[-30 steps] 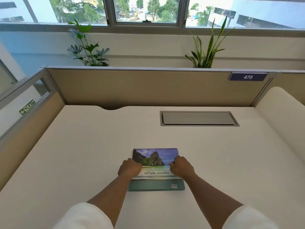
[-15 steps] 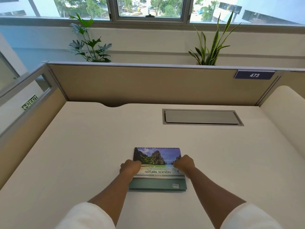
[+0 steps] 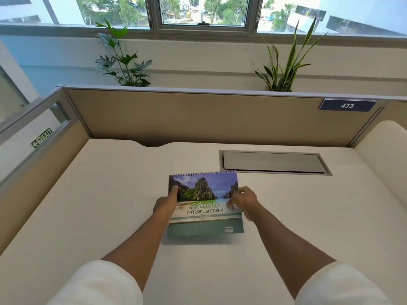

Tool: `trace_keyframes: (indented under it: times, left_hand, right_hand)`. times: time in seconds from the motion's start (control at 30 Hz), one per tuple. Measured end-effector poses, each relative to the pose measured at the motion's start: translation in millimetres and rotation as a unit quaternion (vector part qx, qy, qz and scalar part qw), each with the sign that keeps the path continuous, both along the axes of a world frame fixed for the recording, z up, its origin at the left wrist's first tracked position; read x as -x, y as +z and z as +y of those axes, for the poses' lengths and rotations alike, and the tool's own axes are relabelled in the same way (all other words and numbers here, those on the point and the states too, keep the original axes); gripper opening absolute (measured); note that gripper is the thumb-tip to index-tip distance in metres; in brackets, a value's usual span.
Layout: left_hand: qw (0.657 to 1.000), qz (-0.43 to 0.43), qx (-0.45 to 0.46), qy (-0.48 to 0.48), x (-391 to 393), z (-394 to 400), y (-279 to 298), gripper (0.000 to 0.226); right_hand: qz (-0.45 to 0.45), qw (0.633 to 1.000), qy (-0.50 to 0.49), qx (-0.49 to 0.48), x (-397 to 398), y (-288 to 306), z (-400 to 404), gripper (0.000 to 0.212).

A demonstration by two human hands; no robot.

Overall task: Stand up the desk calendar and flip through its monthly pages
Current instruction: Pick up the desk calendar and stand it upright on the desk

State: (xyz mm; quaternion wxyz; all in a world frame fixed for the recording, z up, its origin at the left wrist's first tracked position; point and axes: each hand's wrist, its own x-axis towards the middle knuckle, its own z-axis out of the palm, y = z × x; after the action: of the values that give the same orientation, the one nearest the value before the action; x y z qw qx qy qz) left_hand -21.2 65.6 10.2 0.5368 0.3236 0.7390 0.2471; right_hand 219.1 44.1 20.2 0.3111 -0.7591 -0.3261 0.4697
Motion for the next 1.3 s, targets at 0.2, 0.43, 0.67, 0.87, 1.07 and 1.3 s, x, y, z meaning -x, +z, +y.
trace_keyframes:
  times: [0.2, 0.43, 0.67, 0.87, 1.07, 1.3]
  left_hand:
    - [0.997, -0.024, -0.046, 0.065, 0, 44, 36, 0.094]
    - [0.992, -0.058, -0.059, 0.091, 3, 94, 63, 0.115]
    - [0.992, -0.072, -0.075, 0.076, 3, 128, 71, 0.075]
    - [0.988, -0.041, -0.114, 0.093, 8, 147, 69, 0.075]
    - [0.987, -0.036, -0.119, 0.104, 17, 162, 60, 0.071]
    - [0.988, -0.037, -0.11, 0.106, 25, 167, 45, 0.058]
  right_hand:
    - [-0.004, 0.997, 0.0, -0.08, 10, 12, 35, 0.041]
    - [-0.009, 0.985, -0.022, -0.172, 19, 8, 59, 0.041]
    - [-0.011, 0.974, -0.039, -0.223, 28, -1, 82, 0.038]
    - [-0.032, 0.965, -0.046, -0.258, 40, -10, 101, 0.036]
    - [-0.04, 0.965, -0.033, -0.259, 51, -21, 118, 0.036]
    - [-0.044, 0.965, -0.022, -0.257, 59, -32, 128, 0.037]
